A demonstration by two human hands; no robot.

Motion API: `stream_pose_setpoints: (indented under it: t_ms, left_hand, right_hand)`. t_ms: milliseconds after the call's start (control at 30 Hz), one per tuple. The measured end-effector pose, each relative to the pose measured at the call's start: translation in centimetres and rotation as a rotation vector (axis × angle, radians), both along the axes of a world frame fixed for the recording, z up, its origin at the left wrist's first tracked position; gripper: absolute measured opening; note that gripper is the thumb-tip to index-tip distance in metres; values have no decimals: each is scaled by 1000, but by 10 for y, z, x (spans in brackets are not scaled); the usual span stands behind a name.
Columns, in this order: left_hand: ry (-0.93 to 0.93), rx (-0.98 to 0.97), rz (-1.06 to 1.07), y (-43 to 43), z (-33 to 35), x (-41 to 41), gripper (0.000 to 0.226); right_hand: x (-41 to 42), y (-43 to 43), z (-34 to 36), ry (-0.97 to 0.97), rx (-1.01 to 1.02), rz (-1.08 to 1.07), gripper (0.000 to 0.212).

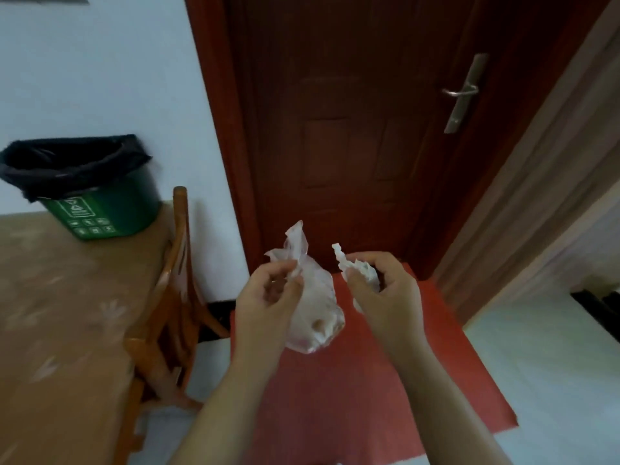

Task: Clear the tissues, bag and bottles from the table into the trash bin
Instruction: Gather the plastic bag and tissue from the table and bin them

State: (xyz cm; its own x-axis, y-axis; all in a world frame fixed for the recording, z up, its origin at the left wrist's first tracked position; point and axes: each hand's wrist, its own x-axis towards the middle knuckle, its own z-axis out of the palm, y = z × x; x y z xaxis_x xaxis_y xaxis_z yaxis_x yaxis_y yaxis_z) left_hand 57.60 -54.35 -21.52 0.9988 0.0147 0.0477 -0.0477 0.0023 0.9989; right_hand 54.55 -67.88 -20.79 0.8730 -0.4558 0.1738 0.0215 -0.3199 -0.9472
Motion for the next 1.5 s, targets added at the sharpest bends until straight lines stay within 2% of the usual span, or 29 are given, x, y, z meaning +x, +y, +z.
stream_pose_setpoints:
  t_ms: [200, 433, 600, 700, 800, 1067, 1300, 1500]
  left_hand:
    - [-17, 10, 254, 1, 4, 55, 20]
    - [-66, -35, 413, 36, -8, 124, 21]
    - [-85, -77, 498, 75, -15, 192, 21]
    - [-60, -100, 571, 105, -13, 230, 16]
    - [-69, -115, 644, 142, -10, 263, 21]
    - [-135, -137, 820, 210, 1, 321, 22]
    - [-195, -46, 930, 247, 19, 369, 18]
    - [-160, -11, 1016, 272, 31, 417, 23]
  right_hand:
    - [87, -5, -1, -10, 11, 214, 11]
    - [177, 32, -22, 22, 16, 386, 14]
    - [255, 71, -21, -16, -34, 461, 14]
    - [302, 105, -8, -33, -48, 546, 24]
    - [345, 142, 2, -62, -57, 611, 28]
    - [410, 200, -8, -51, -61, 725, 22]
    - [473, 243, 6, -112, -59, 889, 22]
    - [528, 277, 7, -124, -22, 1005, 16]
